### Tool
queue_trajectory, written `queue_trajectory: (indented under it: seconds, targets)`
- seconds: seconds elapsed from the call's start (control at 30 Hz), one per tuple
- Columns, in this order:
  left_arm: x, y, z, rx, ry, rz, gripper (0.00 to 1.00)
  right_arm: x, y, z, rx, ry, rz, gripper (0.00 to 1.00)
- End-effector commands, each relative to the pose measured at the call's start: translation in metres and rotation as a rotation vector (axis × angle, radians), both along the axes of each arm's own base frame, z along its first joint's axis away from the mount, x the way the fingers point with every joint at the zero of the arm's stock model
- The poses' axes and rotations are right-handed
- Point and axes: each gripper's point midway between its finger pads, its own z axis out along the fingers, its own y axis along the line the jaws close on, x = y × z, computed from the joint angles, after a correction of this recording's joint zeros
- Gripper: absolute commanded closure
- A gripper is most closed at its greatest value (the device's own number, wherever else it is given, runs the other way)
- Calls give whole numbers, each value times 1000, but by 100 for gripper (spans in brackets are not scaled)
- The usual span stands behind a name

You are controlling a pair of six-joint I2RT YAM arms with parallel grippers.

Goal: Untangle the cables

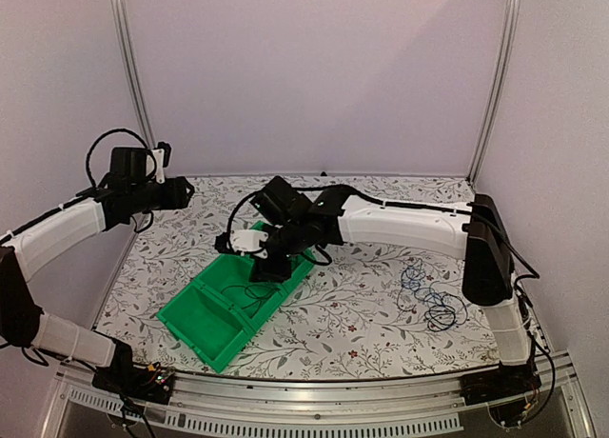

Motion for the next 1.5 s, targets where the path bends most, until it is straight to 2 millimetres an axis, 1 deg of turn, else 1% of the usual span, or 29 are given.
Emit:
queue_trajectory:
  seconds: [0.0,0.07,0.13,0.17,0.2,0.23,0.27,0.3,0.33,0.37,0.4,0.43,0.47,0.5,0.53,0.57,0.67,0.77,0.8,0.87,0.97,1.07,1.1,1.13,1.17,1.2,1.23,1.33,1.47]
  targets:
    - [-13,-29,30,-51,-142,-176,35,-7,-16,70,93,-67,18,42]
    - [-25,-50,44,-56,-204,-275,37,-14,-24,77,100,-53,31,42]
    - [-39,-74,56,-39,-239,-366,37,-20,-34,78,100,-22,53,41]
    - [-45,-86,57,-21,-236,-400,37,-21,-42,81,105,-13,51,41]
    - [-52,-99,58,-10,-229,-438,37,-19,-51,77,98,6,42,41]
    - [-62,-110,52,-1,-195,-481,37,-16,-60,79,102,23,28,41]
    - [-72,-121,48,4,-169,-523,38,-11,-72,74,93,46,8,41]
    - [-82,-131,43,8,-144,-561,38,-7,-85,78,101,58,-13,41]
    - [-92,-138,37,16,-114,-590,38,-1,-99,72,93,77,-35,42]
    - [-102,-146,29,28,-79,-613,38,5,-114,72,97,89,-58,42]
    - [-109,-152,22,47,-43,-619,37,10,-130,78,114,94,-82,42]
    - [-116,-157,15,64,-2,-621,38,19,-146,75,118,108,-115,42]
    - [-121,-161,8,81,39,-612,38,29,-163,77,135,112,-153,42]
    - [-126,-165,-1,96,92,-597,38,39,-181,69,135,131,-203,42]
    - [-132,-171,-7,104,138,-596,39,49,-200,75,156,124,-251,43]
    - [-140,-178,-18,131,180,-612,40,59,-217,73,162,123,-300,43]
    - [-154,-202,-33,228,215,-642,40,85,-274,72,190,91,-463,44]
    - [-165,-238,-42,268,207,-718,40,95,-329,66,193,86,-604,45]
    - [-166,-250,-45,269,206,-741,40,95,-343,59,171,87,-637,47]
    - [-169,-274,-49,258,199,-783,40,94,-371,45,128,83,-698,49]
    - [-174,-313,-53,234,165,-845,40,84,-400,21,41,124,-761,52]
    - [-176,-350,-59,205,153,-901,41,66,-423,3,-28,185,-792,53]
    - [-177,-363,-69,206,164,-920,41,57,-431,0,-51,193,-790,54]
    - [-178,-373,-67,196,156,-936,42,50,-437,-3,-69,200,-793,54]
    - [-178,-383,-78,205,173,-948,42,42,-442,-4,-91,199,-786,55]
    - [-177,-393,-81,206,171,-957,43,32,-446,-8,-123,197,-767,55]
    - [-179,-401,-85,195,182,-978,43,22,-450,-6,-138,190,-755,55]
    - [-180,-418,-94,171,183,-1015,43,-9,-460,-8,-206,200,-710,56]
    - [-175,-426,-105,180,176,-1026,43,-35,-469,-13,-271,219,-669,58]
